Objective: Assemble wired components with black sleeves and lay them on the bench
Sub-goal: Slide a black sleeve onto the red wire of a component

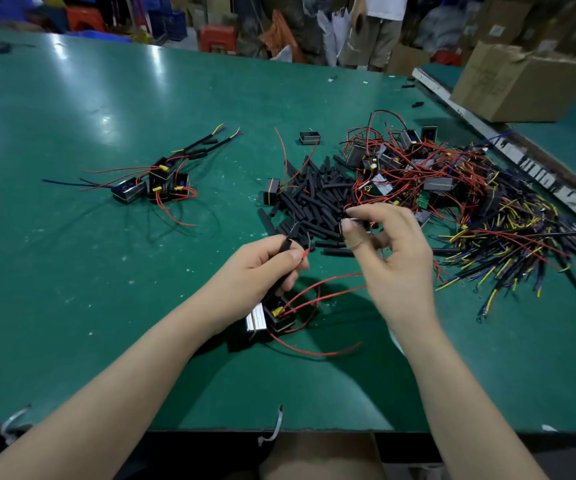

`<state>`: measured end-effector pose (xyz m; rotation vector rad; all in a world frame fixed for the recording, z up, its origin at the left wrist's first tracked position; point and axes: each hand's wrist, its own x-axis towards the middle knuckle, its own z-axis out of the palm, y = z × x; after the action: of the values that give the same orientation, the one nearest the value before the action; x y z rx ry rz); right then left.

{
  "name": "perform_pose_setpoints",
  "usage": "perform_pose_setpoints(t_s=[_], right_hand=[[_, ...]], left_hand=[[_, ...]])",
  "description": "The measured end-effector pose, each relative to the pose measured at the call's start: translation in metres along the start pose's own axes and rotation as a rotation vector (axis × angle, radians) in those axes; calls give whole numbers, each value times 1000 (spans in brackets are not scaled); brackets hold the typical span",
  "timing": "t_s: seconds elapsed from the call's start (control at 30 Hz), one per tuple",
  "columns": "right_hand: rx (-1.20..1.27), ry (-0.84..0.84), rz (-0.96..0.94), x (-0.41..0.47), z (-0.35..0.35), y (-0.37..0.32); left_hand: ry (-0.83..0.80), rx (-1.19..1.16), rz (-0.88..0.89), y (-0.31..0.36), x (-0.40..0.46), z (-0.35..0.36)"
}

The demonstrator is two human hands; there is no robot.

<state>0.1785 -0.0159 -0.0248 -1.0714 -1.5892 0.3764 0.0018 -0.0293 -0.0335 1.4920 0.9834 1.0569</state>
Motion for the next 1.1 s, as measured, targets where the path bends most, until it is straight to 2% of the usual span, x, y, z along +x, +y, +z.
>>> perform_pose_setpoints(t_s=[0.2, 0.37, 0.43, 0.57, 0.63, 0.73, 0.9, 1.03, 1.1], right_hand=[[-148, -258, -192, 1, 2, 3], [-181, -330, -241, 0, 3, 1], [-112, -408, -98, -2, 3, -2], [209, -626, 387, 1, -1, -12], [267, -671, 471, 2, -4, -15], [329, -680, 406, 2, -8, -14], [396, -681, 268, 2, -15, -14], [306, -603, 200, -3, -8, -9], [220, -553, 59, -5, -4, -7]], left_hand=[[-102, -75, -38, 5, -3, 0], [-91, -88, -4, 8, -5, 0], [-56, -36, 34, 7, -5, -3], [-77, 148, 66, 3, -6, -6], [-108, 165, 69, 3, -8, -6], [-111, 142, 52, 6, -7, -7], [-111, -63, -6, 10, -7, -6], [-194, -137, -70, 9, -7, -5], [-209, -108, -79, 7, -7, -3]])
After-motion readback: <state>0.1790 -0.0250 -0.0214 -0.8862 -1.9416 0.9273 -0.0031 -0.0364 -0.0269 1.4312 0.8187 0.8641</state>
